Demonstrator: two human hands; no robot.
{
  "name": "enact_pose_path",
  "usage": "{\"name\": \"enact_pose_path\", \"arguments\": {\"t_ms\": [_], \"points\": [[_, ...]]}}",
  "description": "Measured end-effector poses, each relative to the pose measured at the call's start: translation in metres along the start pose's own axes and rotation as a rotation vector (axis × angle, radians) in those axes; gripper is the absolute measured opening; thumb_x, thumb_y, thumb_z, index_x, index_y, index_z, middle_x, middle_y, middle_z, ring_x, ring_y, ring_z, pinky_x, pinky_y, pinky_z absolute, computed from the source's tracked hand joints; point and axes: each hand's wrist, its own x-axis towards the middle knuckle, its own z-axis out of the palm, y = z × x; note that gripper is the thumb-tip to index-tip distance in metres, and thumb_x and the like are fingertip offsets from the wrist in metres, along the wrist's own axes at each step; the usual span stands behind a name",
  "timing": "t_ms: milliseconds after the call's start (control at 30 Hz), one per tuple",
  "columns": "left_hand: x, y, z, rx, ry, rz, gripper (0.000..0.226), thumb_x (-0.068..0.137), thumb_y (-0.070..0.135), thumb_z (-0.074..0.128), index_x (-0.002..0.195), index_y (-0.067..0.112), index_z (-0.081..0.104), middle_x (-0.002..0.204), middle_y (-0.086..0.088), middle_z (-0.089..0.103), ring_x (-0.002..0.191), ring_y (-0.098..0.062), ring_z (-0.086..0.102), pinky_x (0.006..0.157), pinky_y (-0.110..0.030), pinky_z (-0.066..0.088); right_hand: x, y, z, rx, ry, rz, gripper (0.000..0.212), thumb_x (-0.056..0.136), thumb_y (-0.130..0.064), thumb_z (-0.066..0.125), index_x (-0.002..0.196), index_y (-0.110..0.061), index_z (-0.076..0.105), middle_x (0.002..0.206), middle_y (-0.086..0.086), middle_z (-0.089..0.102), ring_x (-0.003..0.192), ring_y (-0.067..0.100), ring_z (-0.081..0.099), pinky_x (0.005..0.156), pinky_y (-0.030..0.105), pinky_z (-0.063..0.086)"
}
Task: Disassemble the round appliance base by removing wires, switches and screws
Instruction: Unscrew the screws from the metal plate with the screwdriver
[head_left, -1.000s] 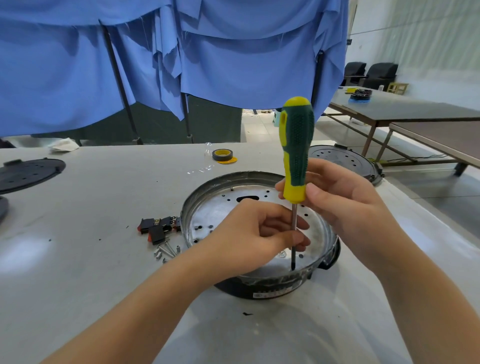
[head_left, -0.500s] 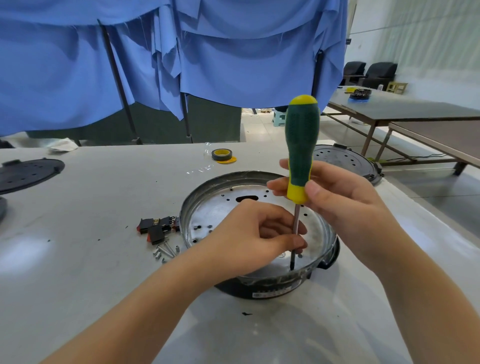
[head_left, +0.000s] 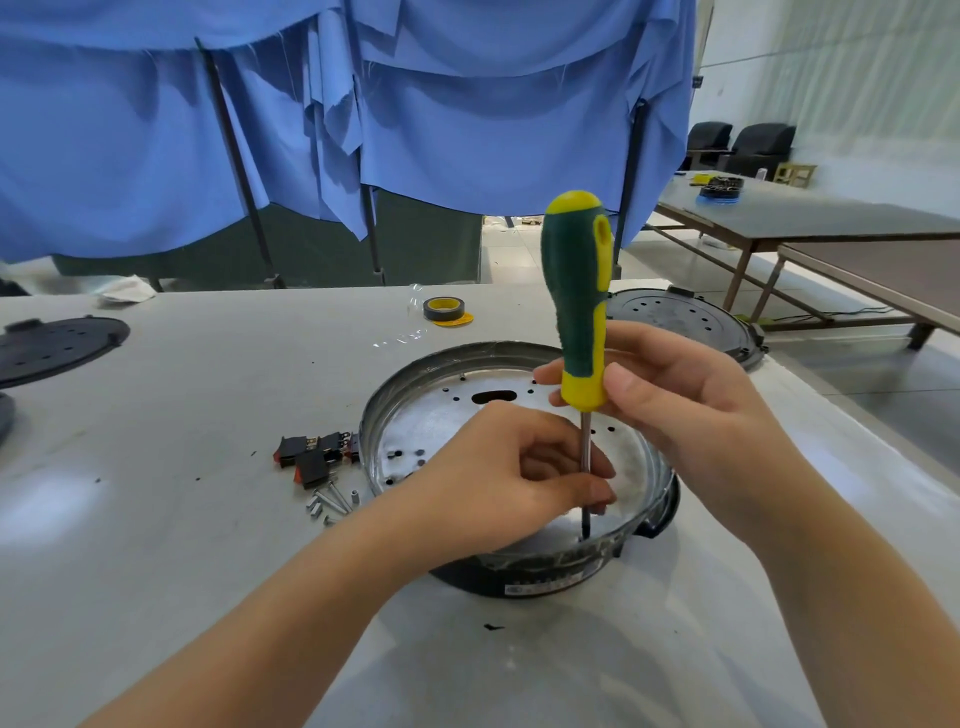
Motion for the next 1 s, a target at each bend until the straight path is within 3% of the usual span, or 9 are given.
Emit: {"name": "enact_pose_path", "arguments": {"t_ms": [167, 300, 467, 767, 1000], "points": [[0.0019, -0.0042, 0.0019, 0.056, 0.076, 0.055, 0.016, 0.068, 0.016, 0.084, 0.072, 0.015, 0.068, 0.061, 0.01, 0.067, 0.06, -0.006, 0.066, 0.065, -0.018, 0.052, 0.0002, 0.0001, 0.004, -0.046, 0.003, -0.036, 0.03, 0.068, -0.024, 0.079, 0.095, -0.02, 0.068, 0.085, 0.0, 0.073, 0.081, 0.016, 0.069, 0.073, 0.022, 0.056], [0.0017, -0.0027, -0.0003, 0.032, 0.041, 0.018, 0.017, 0.071, 0.018, 0.082, 0.069, 0.025, 0.067, 0.064, 0.007, 0.07, 0.064, -0.006, 0.068, 0.065, -0.017, 0.052, 0.0002, 0.0013, 0.0033, -0.02, -0.004, -0.048, 0.031, 0.073, -0.019, 0.065, 0.104, -0.014, 0.065, 0.087, 0.0, 0.074, 0.077, 0.01, 0.069, 0.072, 0.018, 0.053], [-0.0001, -0.0021, -0.0018, -0.09, -0.063, -0.058, 0.019, 0.083, 0.004, 0.069, 0.094, 0.019, 0.07, 0.09, 0.0, 0.077, 0.084, -0.012, 0.073, 0.084, -0.022, 0.055, 0.0015, 0.0048, -0.0014, -0.041, 0.001, -0.013, 0.034, 0.085, -0.023, 0.05, 0.117, -0.019, 0.06, 0.104, 0.001, 0.073, 0.075, 0.013, 0.066, 0.079, 0.025, 0.055], [0.0012, -0.0022, -0.0015, -0.071, 0.014, -0.014, 0.014, 0.075, 0.002, 0.077, 0.086, 0.009, 0.073, 0.081, -0.008, 0.075, 0.075, -0.016, 0.073, 0.077, -0.021, 0.057, 0.0026, 0.0057, -0.003, 0.089, -0.057, -0.02, 0.033, 0.092, -0.016, 0.039, 0.118, -0.018, 0.061, 0.109, 0.008, 0.071, 0.07, 0.017, 0.063, 0.073, 0.027, 0.053], [0.0015, -0.0017, -0.0001, -0.053, 0.039, -0.025, 0.015, 0.072, 0.004, 0.08, 0.085, 0.007, 0.073, 0.079, -0.009, 0.075, 0.072, -0.016, 0.072, 0.079, -0.028, 0.058, 0.0016, 0.0064, -0.0038, 0.019, -0.005, -0.053, 0.036, 0.08, -0.03, 0.06, 0.116, -0.023, 0.063, 0.102, 0.003, 0.073, 0.072, 0.013, 0.065, 0.076, 0.023, 0.053]]}}
